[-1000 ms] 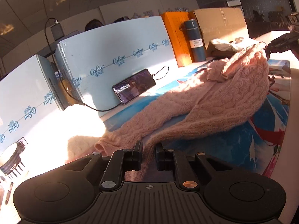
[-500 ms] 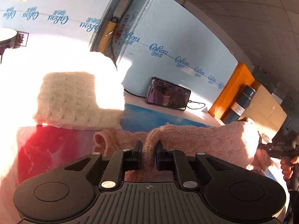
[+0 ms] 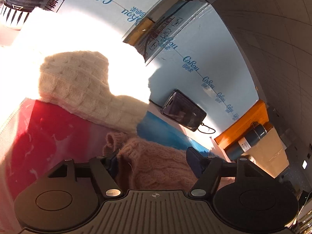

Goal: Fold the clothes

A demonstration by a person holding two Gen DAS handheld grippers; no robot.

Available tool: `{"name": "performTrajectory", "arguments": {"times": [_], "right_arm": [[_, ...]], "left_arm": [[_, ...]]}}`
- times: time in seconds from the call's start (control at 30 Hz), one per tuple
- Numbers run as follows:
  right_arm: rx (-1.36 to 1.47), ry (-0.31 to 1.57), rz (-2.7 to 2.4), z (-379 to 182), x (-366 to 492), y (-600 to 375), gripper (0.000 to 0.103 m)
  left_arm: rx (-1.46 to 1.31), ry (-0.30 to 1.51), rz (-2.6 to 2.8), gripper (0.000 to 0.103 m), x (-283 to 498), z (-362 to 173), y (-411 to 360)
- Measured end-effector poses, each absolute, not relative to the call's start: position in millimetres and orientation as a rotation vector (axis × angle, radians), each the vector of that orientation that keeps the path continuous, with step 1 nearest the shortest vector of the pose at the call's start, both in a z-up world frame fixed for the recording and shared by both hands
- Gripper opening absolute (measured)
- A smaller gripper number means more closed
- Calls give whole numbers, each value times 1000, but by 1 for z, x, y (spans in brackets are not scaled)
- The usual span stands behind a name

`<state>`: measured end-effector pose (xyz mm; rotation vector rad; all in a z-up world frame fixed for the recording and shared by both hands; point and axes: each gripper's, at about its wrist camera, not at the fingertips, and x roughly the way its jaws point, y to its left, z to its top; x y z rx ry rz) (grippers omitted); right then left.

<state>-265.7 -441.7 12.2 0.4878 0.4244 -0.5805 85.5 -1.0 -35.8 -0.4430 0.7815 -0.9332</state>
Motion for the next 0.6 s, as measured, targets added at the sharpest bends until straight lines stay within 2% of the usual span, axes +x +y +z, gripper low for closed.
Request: {"name": "performTrajectory", "arguments": {"times": [0.1,0.13,0.17,0.2,0.23,0.27,0.3,0.33,0.4,0.5,0.6], "right_arm": [[446,457,-667,5,-260,-445,84],[448,457,-666,2,-258,-447,82],[449,458,-664,-1,-257,-449,81],[451,459,-663,-4,-255,-452,74],[453,459,-662,-7,-254,-454,53],[462,462,-661,-10,-252,-457,41],[486,463,-661,-13,-249,-460,25],[514,455,-661,-14,-247,-463,18],[537,430,-681,-12,-246,-468,12],[529,403,-727,-9,-243,-470,11],[507,420,-766,-10,-236,-472,11]], "left_arm": [[-357,720,-925,66,77,-33,-9],[-333,704,-921,59,75,-32,-10],[-310,688,-917,32,74,-31,-12],[-287,672,-912,14,72,-30,-14],[-264,656,-908,12,71,-30,-15],[-240,639,-904,9,69,-29,-17],[-217,623,-899,8,68,-28,-19],[-194,593,-883,8,67,-24,-20],[-162,548,-860,7,68,-18,-22],[-122,523,-822,7,76,-12,-26],[-97,618,-794,9,90,-22,-34]]}}
